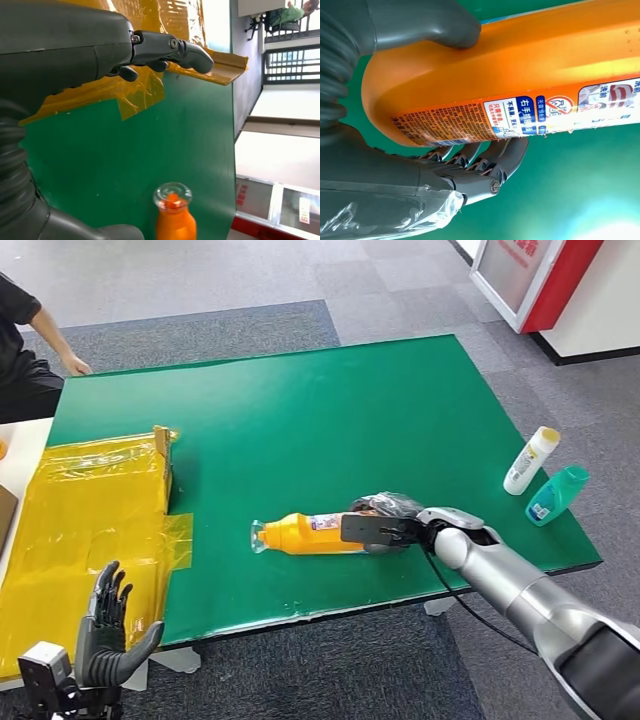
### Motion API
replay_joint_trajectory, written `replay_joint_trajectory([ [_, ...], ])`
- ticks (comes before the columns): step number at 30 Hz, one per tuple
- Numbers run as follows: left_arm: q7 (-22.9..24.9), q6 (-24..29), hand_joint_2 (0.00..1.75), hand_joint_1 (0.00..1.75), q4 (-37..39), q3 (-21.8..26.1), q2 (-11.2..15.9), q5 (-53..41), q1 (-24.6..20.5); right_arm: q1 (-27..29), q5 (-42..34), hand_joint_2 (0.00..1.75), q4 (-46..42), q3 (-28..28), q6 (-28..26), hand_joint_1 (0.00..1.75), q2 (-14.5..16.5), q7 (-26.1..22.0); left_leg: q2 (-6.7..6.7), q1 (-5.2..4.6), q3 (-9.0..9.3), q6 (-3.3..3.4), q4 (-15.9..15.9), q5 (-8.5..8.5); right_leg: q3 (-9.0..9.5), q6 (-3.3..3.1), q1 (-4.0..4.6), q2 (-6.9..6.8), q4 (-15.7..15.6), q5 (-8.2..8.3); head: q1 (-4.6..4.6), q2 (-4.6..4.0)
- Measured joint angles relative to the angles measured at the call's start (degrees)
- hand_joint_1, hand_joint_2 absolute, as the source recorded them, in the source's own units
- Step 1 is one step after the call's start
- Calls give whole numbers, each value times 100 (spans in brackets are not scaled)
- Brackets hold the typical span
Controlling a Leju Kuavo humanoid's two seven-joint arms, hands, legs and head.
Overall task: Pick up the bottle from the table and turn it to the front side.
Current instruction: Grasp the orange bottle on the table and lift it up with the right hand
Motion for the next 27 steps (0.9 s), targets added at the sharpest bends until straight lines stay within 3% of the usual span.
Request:
replay_joint_trajectory([
  [5,93,-292,175,0,-41,267,-230,-133,19,926,295,175,-1080,-839,-447,175,254,-201,-2,4,-4,-6,0,-7,-2,-3,4,-2,0,-8,2,0],
  [10,555,-651,175,0,-209,416,-493,34,4,1707,424,175,-1920,-1550,-600,175,878,-566,-2,6,-4,-11,-1,-10,-5,-7,6,-2,0,-14,1,0],
  [15,1281,-970,175,0,-343,387,-674,577,-133,2098,358,175,-2337,-1893,-609,175,1549,-944,-1,6,-3,-12,-1,-9,-6,-10,7,-2,1,-13,1,0],
  [21,1978,-995,175,0,-547,-140,-664,1342,-459,2171,586,175,-2343,-1902,-613,175,2270,-1186,-1,7,-2,-13,-1,-2,-7,-12,8,-2,1,-9,0,0],
  [27,2296,-916,175,0,-803,-991,-509,1476,-775,2176,916,175,-2161,-1892,-718,175,2603,-1287,-1,6,-3,-11,0,-2,-5,-9,7,-2,1,-6,1,0],
])
